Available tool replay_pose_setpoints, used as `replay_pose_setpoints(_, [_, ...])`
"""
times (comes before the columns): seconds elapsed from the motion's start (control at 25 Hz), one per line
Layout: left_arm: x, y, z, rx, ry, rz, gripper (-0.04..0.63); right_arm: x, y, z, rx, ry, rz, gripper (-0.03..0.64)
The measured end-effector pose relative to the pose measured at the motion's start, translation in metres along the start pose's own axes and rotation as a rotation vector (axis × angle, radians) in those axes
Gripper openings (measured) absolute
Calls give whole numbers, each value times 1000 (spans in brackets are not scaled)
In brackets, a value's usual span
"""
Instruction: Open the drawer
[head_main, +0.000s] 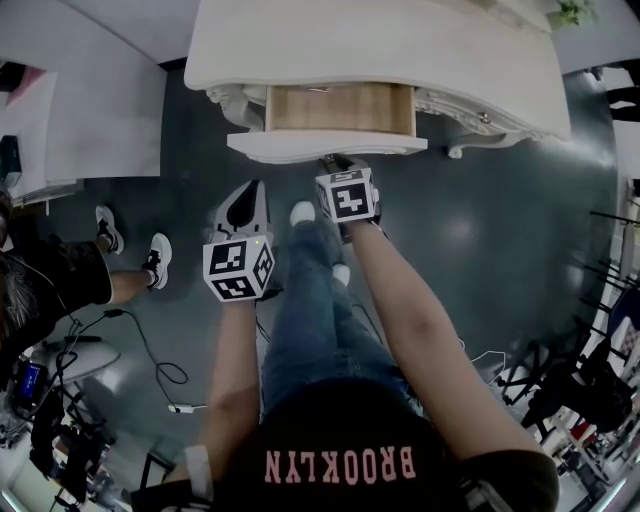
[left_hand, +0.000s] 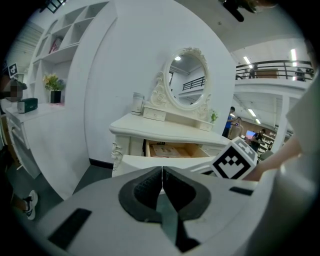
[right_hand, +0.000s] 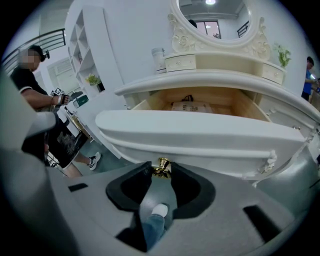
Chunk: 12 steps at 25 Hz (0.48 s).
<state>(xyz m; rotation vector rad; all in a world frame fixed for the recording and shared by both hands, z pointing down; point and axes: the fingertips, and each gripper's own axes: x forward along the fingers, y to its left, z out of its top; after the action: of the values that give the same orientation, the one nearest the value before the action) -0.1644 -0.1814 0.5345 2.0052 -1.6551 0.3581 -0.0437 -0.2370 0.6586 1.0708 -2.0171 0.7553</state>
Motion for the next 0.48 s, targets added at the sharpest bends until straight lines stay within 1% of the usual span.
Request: replay_pose_setpoints(0.48, [-26,-12,-18,-11,-7,9,6,-17,13,-26,-6,-14,12,109])
